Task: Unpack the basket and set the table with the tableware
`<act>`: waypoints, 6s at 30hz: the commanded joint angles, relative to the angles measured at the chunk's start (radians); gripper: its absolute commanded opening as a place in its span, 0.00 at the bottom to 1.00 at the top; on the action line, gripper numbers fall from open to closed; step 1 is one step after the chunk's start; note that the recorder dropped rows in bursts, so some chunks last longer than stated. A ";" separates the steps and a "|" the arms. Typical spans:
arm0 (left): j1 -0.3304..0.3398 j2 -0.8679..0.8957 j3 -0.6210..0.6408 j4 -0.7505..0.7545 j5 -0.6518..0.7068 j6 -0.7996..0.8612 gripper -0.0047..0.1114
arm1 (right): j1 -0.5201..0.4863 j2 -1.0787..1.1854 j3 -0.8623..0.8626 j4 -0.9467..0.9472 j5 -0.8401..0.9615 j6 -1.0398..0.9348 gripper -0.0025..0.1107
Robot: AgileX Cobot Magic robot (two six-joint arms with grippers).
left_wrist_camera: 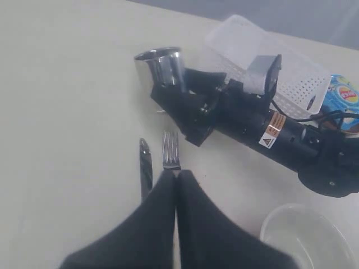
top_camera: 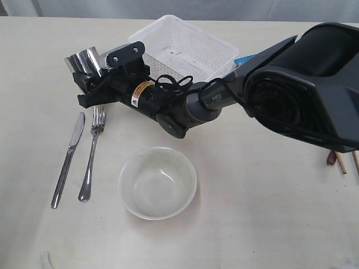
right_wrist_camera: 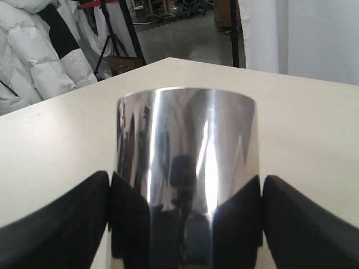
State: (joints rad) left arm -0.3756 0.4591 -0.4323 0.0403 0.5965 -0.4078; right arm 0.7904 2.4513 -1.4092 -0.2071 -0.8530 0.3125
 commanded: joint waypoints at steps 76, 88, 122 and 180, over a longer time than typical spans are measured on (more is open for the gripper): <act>0.229 1.011 -1.024 -0.182 0.625 0.205 0.04 | -0.197 -0.295 0.122 -0.893 -0.276 0.272 0.02; 0.265 1.065 -0.936 -0.388 0.625 0.308 0.47 | -0.240 -0.295 0.122 -0.987 -0.368 0.337 0.02; 0.265 1.080 -0.924 -0.514 0.625 0.408 0.08 | -0.236 -0.377 0.120 -0.971 -0.368 0.437 0.02; 0.265 1.274 -0.989 -0.374 0.461 0.366 0.04 | -0.241 -0.938 0.122 -1.537 -0.101 1.463 0.95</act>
State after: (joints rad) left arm -0.1137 1.7083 -1.3841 -0.3814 1.0664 0.0000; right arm 0.5533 1.5477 -1.2886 -1.7348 -0.8940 1.7153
